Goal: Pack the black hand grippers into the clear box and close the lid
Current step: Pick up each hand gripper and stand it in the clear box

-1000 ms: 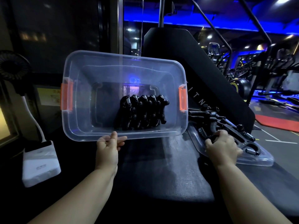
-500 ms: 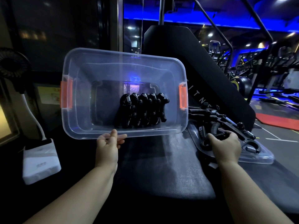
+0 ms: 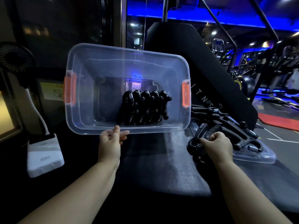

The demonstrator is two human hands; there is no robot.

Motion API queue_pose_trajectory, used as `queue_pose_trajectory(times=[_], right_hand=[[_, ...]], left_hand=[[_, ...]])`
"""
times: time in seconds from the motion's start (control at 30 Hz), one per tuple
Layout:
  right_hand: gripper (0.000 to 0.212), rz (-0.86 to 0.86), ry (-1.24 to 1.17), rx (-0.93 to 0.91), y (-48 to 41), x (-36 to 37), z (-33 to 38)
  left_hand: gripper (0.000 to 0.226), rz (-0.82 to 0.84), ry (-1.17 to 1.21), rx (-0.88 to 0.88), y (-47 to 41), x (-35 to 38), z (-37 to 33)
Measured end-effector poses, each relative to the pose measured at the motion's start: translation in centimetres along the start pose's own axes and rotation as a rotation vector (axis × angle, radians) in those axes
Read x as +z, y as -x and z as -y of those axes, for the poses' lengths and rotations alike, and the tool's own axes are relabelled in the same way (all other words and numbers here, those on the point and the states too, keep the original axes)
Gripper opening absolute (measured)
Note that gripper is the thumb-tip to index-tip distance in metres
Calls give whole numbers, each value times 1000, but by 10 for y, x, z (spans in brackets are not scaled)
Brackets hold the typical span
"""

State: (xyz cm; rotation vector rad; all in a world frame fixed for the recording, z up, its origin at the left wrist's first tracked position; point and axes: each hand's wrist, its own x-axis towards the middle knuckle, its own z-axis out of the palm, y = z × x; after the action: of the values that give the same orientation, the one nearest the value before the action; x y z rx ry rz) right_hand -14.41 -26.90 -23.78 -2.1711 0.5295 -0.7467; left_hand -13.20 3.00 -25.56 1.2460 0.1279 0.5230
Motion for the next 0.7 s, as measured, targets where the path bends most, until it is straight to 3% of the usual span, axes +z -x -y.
queue_pose_trajectory(times=[0.33, 0.7], right_hand=[[37, 119, -72, 100, 5, -6, 4], [39, 103, 10, -83, 20, -12, 16]], left_hand=[[20, 1, 6, 1, 2, 0, -3], [20, -1, 6, 5, 3, -1, -3]])
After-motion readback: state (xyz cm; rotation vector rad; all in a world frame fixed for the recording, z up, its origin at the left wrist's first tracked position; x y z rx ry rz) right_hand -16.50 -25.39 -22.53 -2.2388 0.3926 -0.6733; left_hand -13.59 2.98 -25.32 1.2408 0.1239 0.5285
